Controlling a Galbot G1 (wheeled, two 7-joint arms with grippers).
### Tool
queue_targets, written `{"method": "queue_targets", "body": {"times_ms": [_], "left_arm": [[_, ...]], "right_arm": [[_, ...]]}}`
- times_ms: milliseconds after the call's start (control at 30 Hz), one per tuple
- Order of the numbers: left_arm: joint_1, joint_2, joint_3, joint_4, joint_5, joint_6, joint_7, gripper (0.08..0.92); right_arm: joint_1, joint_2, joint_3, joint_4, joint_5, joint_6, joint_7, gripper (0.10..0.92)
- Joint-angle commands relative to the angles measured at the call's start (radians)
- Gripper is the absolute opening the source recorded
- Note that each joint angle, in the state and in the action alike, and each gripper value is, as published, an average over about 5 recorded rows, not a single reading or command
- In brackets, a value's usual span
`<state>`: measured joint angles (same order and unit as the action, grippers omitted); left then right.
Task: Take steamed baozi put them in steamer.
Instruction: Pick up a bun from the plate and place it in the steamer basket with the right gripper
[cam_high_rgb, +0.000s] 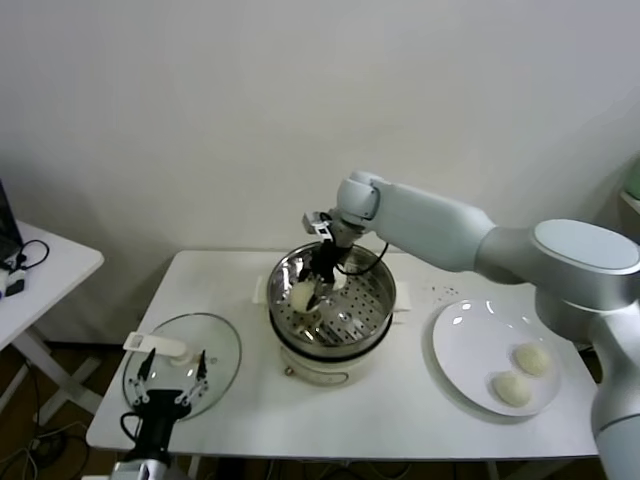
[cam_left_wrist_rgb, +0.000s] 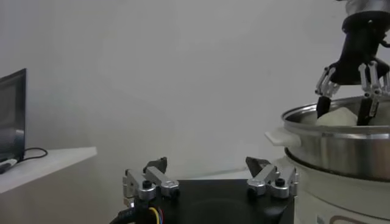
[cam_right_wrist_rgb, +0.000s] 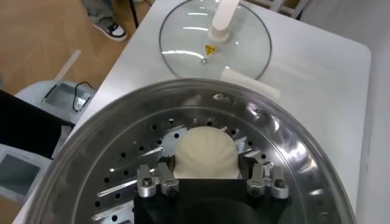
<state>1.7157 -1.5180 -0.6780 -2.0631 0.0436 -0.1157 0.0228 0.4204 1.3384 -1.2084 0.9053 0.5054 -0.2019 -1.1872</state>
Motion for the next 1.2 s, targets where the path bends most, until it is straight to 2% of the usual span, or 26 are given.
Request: {"method": "queue_targets", "body": {"times_ms": [33, 467, 700, 767, 933, 1200], "left_arm": [[0.000, 0.000, -0.001, 0.002, -0.001, -0.001, 0.001, 0.823], [-0.003, 0.000, -0.001, 0.008, -0.002, -0.002, 0.001, 0.823], [-0.006, 0.000, -0.003, 0.008, -0.002, -0.002, 0.000, 0.823], [-0.006, 0.000, -0.003, 0.008, -0.003, -0.003, 0.000, 0.823], [-0.005, 0.000, -0.004, 0.009, -0.004, -0.004, 0.000, 0.823], [-0.009, 0.001, -0.003, 0.005, -0.003, -0.001, 0.000, 0.823]], "right_arm": [[-0.012, 0.018, -0.002, -0.018, -0.022, 0.003, -0.002, 0.679], [-0.026, 0.025, -0.002, -0.025, -0.054, 0.017, 0.003, 0.694], [-0.020, 0.016, 0.000, -0.014, -0.056, 0.029, 0.000, 0.811], [-0.006, 0.001, -0.005, 0.004, -0.054, 0.033, -0.009, 0.819], [0.066, -0.081, -0.048, 0.098, -0.012, 0.046, -0.033, 0.823], [0.259, -0.301, -0.148, 0.287, 0.042, 0.102, -0.086, 0.823]]}}
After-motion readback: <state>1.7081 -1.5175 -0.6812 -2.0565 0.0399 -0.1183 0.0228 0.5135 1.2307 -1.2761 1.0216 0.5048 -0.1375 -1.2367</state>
